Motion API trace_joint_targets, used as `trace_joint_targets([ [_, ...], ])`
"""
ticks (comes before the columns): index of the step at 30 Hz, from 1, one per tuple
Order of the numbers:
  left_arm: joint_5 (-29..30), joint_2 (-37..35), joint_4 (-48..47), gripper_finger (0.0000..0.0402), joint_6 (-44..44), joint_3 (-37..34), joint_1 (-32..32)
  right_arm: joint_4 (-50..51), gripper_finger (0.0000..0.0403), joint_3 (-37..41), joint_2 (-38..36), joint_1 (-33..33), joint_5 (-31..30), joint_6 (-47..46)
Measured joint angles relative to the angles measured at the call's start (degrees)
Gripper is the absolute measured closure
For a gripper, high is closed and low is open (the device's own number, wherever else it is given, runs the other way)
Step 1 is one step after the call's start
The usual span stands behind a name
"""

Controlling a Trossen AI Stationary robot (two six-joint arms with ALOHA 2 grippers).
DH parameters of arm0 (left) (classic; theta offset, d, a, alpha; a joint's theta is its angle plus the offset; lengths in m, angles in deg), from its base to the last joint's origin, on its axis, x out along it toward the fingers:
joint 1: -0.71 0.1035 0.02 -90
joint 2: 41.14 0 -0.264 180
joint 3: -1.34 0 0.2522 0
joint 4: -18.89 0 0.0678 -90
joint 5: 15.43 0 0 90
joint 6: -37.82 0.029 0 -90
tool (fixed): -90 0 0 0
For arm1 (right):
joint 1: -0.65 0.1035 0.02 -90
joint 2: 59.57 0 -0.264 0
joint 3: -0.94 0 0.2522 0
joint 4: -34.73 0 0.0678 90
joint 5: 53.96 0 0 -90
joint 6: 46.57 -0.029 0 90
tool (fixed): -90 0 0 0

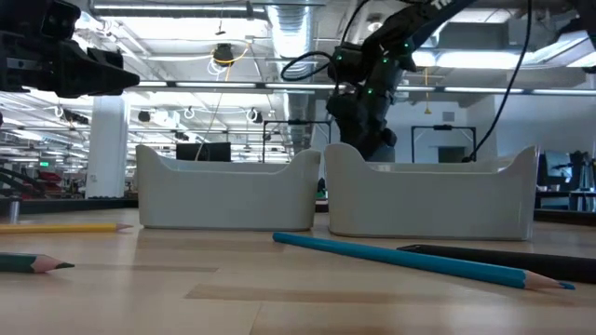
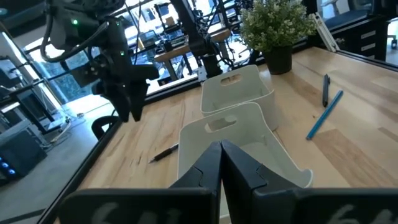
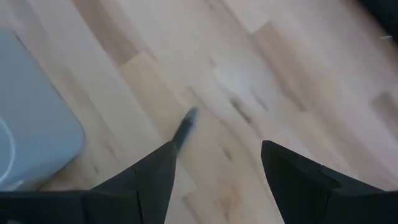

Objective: Sort pens & pencils
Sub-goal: Put the middle black pen into the right gray bin

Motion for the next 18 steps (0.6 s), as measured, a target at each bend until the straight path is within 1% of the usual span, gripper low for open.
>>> trace_joint_targets([
  [12, -0.02, -0.01, -0.24, 0.0401, 0.02, 0.02, 0.00, 2.73, 0.0143, -1.29, 6.30, 2.92, 0.64, -1.06],
  [18, 0.00, 0.00, -0.26, 0.0401, 0.02, 0.02, 0.00, 3.35, 0.0143, -1.24, 6.62, 5.45, 0.62, -1.41],
])
